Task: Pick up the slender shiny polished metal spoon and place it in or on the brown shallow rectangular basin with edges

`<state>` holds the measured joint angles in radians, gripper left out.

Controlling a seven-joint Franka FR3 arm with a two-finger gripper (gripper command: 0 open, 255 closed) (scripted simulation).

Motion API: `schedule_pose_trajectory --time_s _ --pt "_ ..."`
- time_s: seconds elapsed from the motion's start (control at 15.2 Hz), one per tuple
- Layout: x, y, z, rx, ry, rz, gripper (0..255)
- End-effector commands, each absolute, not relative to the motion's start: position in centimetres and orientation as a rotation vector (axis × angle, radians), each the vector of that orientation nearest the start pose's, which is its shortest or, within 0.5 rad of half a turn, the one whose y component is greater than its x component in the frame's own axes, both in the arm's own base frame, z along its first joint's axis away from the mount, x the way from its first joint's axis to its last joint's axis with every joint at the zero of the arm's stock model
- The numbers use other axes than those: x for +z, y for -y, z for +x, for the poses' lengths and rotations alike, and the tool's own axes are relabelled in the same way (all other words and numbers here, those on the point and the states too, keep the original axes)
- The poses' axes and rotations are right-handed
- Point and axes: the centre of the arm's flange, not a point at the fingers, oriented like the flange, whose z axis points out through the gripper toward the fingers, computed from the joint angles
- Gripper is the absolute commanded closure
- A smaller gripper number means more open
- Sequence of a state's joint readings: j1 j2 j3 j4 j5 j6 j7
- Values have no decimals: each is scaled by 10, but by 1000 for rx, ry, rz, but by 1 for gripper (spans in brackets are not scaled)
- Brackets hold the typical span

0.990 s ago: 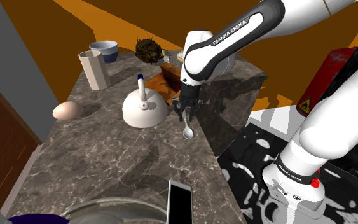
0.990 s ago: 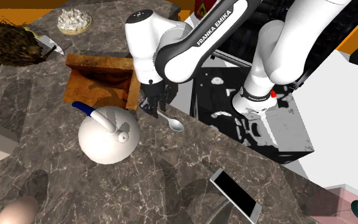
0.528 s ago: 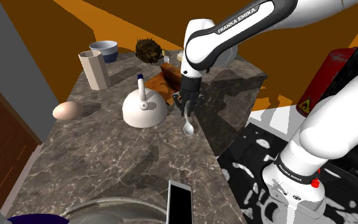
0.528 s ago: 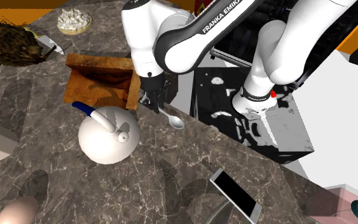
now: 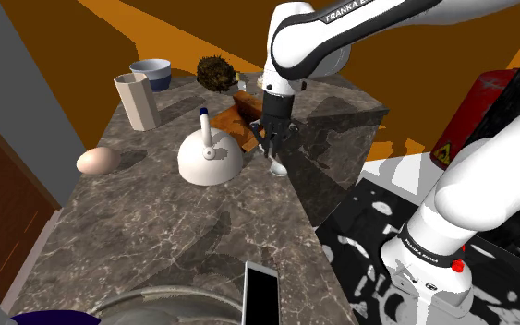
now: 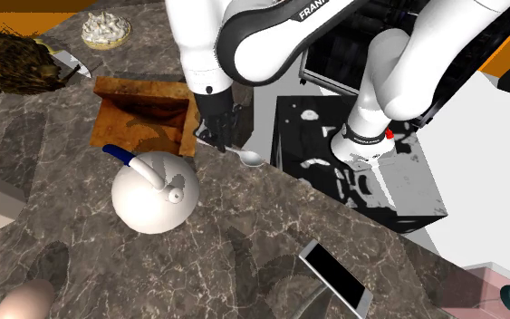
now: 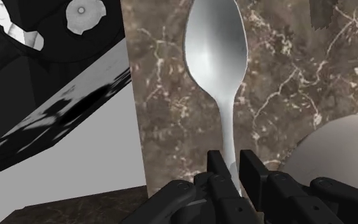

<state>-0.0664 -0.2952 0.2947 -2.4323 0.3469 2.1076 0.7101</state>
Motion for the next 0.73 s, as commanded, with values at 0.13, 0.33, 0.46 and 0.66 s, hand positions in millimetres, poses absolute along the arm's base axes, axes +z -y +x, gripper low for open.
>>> schedule_pose_trajectory --time_s 0.13,0.33,0.46,0.66 --pt "429 -117 427 184 -987 -2794 255" --pt "445 -117 427 184 -987 -2794 255" --pt "456 -117 427 184 -987 -2794 255" --pt "472 -117 427 184 -987 -2794 255"
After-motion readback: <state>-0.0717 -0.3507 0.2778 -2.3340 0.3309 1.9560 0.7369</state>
